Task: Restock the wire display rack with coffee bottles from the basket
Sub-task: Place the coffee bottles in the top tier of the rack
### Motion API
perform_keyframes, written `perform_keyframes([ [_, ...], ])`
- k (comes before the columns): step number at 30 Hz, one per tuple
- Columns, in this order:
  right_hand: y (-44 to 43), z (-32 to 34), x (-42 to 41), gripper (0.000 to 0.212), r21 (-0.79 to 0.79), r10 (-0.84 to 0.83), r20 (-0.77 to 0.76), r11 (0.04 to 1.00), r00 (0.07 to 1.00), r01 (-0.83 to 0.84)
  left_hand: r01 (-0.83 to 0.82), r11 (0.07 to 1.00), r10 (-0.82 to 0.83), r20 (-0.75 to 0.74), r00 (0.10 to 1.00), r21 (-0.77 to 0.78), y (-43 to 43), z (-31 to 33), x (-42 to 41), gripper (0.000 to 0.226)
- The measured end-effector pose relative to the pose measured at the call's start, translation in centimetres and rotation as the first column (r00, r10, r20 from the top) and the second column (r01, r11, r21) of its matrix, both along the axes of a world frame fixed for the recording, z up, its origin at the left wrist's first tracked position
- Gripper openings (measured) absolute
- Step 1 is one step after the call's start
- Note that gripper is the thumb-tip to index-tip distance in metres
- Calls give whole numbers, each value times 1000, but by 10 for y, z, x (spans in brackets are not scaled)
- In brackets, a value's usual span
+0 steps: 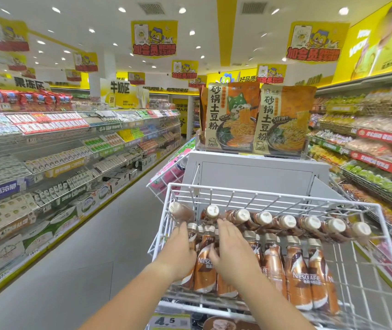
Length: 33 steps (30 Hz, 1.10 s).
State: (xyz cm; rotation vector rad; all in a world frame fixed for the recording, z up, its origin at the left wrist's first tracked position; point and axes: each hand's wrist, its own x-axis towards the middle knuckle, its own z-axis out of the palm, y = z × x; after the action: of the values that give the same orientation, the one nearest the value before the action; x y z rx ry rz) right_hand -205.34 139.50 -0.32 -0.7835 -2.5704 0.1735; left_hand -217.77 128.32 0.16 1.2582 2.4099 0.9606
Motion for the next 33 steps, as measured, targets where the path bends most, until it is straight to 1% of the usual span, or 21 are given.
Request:
perform_keyframes([
  [2,-5,-2,3,76,116,-32,135,993,990,16,50,995,-63,-163,985,-82,-4,-5,0,74],
  [4,-9,-4,7,78,190,-56,217,982,975,14,86,984,-128,-292,948,-154,-6,-9,0,74],
  [7,-15,-6,16,81,223,-91,242,974,966,36,65,959,-192,-469,862,-275,-14,-11,5,73],
  [9,-20,-8,26,82,226,-106,242,973,964,50,25,953,-205,-577,791,-303,-24,-11,11,71],
  [11,-25,-9,39,83,218,-106,241,974,965,52,-4,954,-199,-639,743,-301,-36,-10,21,70],
  [15,-38,-11,72,84,210,-66,231,978,971,16,-79,949,-165,-694,700,-305,-63,-5,54,70],
  [19,-50,-14,116,84,213,-18,202,977,979,-25,-159,936,-116,-700,705,-316,-82,-3,97,70],
  [22,-58,-24,153,84,208,13,194,977,981,-55,-200,933,-88,-729,679,-299,-92,-8,133,72],
  [28,-75,-58,209,83,213,34,232,973,972,-85,-235,930,-44,-719,694,-283,-116,-44,192,73],
  [30,-82,-69,223,84,218,38,272,971,962,-100,-239,922,-53,-712,700,-304,-126,-62,205,73],
  [33,-94,-86,241,83,213,38,275,972,961,-99,-232,911,-79,-697,713,-340,-140,-90,218,73],
])
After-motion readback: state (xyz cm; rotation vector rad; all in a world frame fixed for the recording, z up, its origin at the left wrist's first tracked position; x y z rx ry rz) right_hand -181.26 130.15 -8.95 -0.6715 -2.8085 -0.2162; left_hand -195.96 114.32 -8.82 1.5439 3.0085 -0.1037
